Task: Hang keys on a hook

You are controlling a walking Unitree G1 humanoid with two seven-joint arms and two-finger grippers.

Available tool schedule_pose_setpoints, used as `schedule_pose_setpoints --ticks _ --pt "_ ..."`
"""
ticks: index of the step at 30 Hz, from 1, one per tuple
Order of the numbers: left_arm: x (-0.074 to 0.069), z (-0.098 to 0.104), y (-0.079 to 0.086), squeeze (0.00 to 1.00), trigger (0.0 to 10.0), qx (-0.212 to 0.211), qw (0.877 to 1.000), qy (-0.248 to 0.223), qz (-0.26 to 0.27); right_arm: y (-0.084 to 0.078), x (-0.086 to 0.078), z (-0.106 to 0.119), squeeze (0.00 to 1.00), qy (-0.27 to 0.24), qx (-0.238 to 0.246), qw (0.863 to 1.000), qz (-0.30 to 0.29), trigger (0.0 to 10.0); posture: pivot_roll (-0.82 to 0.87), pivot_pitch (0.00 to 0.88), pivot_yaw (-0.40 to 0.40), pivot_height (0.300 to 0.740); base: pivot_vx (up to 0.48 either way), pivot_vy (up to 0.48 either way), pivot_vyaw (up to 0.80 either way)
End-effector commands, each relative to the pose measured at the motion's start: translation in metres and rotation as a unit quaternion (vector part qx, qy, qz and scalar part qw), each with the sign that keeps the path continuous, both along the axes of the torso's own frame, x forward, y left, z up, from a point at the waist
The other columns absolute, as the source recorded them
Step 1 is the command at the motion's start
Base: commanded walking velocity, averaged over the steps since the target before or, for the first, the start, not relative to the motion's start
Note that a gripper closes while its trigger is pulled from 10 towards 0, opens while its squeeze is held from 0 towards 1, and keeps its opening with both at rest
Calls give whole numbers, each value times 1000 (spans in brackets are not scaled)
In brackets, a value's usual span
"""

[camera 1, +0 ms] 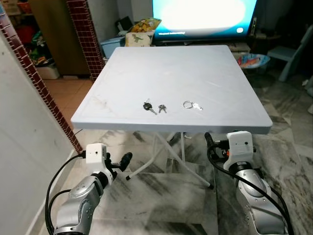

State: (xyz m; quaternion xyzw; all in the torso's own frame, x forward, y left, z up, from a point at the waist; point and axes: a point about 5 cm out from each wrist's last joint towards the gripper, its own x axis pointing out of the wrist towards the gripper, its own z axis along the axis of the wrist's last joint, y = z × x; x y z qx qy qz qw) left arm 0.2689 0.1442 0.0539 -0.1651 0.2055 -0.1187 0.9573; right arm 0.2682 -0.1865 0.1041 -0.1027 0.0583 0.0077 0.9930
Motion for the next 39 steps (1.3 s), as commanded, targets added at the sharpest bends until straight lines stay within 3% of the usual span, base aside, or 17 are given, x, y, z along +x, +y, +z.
schedule_pose_setpoints --ticks 1,35,39 --pt "1 3 3 0 10000 11 1000 -7 2 2 2 5 0 -12 5 1000 -2 10000 -88 0 64 740 326 0 0" --pt "-1 2 3 0 10000 15 1000 -2 -3 7 1 7 0 -15 6 1000 15 10000 -90 0 70 740 328 0 0" --pt "-1 2 3 0 10000 15 1000 -3 -5 8 0 3 0 -5 7 1000 18 10000 -89 0 72 740 0 0 0"
